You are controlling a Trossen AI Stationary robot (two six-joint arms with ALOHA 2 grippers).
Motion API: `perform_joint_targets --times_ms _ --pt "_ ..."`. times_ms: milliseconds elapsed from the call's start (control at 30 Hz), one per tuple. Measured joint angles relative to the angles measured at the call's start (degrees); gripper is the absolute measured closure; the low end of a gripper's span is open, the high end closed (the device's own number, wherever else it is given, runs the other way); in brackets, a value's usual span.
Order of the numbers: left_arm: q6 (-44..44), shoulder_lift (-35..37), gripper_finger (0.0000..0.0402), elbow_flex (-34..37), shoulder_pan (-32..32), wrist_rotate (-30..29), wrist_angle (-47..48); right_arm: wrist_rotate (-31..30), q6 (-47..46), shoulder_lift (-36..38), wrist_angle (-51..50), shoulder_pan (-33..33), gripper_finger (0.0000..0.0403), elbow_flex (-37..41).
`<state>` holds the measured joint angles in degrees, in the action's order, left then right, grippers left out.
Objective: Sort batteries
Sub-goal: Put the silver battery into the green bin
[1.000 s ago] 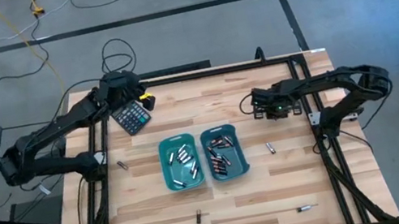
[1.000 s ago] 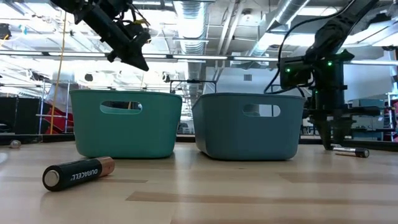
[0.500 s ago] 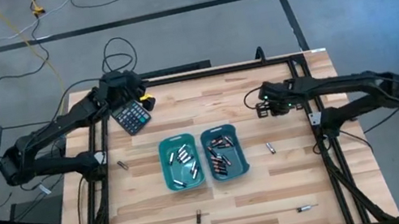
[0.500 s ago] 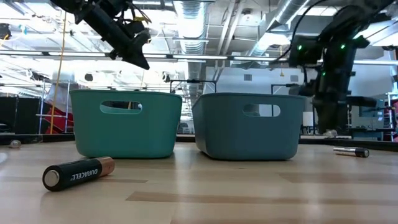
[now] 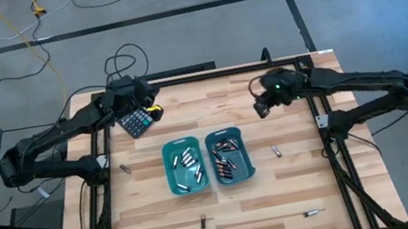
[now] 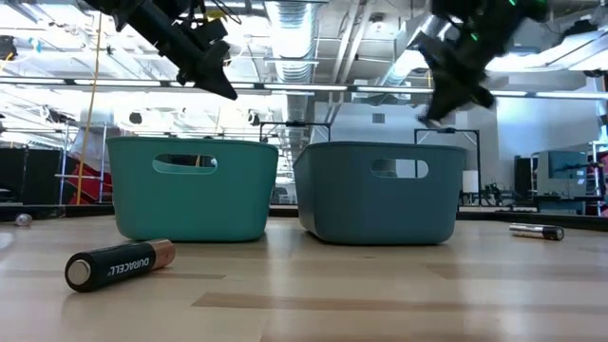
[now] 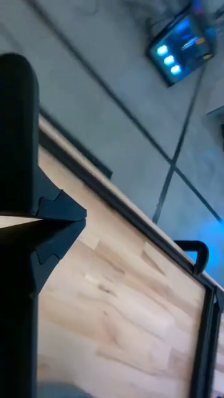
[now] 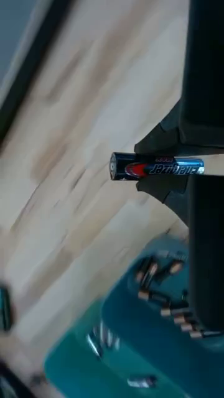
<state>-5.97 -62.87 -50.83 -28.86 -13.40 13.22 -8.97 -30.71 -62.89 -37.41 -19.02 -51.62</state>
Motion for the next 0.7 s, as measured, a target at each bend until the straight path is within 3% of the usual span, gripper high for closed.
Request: perform_joint_targets --times_ms 233,400,700 --pt "10.3 1.2 0.0401 0.0 2.7 0.1 4.2 0.3 16.5 -15.8 0.4 6.6 0.0389 -19.8" --pt "13.9 5.1 0.0401 0.0 5.7 0.1 8.4 5.8 24.9 -30.1 -0.1 12.4 0.0389 -33.2" --pt "17.8 14.2 0.0401 0.0 10.3 -0.4 17.4 10.0 27.8 -52.8 -5.7 18.6 0.0389 -48.6"
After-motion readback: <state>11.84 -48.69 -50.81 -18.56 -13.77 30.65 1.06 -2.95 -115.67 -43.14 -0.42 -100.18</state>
